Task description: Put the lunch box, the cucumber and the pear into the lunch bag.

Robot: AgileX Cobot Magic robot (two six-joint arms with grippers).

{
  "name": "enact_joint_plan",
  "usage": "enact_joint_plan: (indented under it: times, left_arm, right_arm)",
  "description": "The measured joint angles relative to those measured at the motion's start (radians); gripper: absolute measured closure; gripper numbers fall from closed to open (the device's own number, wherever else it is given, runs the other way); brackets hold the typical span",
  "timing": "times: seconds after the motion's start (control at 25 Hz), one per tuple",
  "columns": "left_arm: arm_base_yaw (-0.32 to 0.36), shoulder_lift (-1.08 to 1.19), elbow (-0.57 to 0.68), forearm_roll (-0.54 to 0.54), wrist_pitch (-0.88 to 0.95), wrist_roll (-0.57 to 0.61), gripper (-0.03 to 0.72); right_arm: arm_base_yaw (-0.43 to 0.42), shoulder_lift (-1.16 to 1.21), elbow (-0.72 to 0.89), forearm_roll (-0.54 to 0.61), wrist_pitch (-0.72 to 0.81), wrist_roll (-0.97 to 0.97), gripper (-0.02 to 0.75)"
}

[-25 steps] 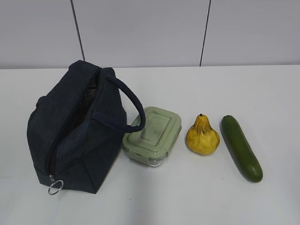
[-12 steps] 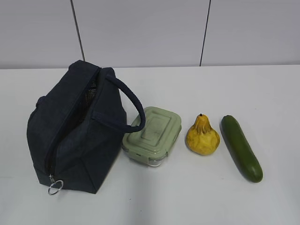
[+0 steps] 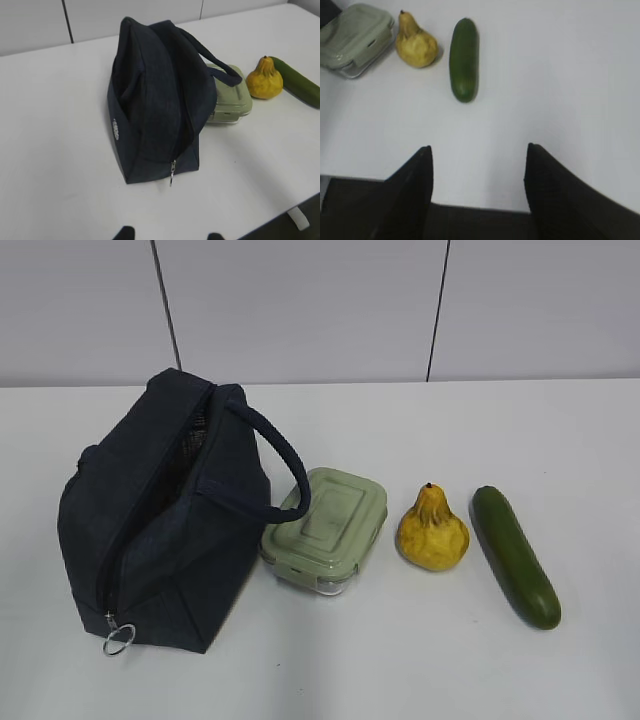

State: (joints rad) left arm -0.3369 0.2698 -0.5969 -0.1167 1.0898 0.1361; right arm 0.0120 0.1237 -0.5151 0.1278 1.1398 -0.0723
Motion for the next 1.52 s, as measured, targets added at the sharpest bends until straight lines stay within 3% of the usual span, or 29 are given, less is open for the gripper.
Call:
enact_joint_plan:
  times: [0.24,0.48,0.64,1.04,1.32,1.52]
  left_arm:
    - [-0.01,0.37,-0.123,-0.04,-0.102,0.0,0.322]
    - [-0.01,0.712,-0.26,-0.123,-0.188,0.081,0.318]
    - [-0.008,0.885,-0.338,-0.156,-0.235,0.117,0.326]
    - [0.073,1.038,-0.425,-0.157,-0.241,0.146,0.327]
    - [0.079,1.109,-0.425,-0.221,-0.211,0.215,0.333]
    - [0.079,1.142,-0.428,-0.226,-0.217,0.22,0.387]
  right_arm:
    - [0.0,0.32,-0.035,0.162,-0.095,-0.083,0.281]
    - [0.0,0.618,-0.131,0.41,-0.257,-0.37,0.28]
    - [0.0,0.79,-0.228,0.551,-0.273,-0.538,0.28]
    - [0.0,1.016,-0.4,0.718,-0.264,-0.689,0.281]
    - [0.0,1.076,-0.441,0.769,-0.256,-0.727,0.315]
    - [0.069,1.113,-0.447,0.774,-0.259,-0.737,0.322]
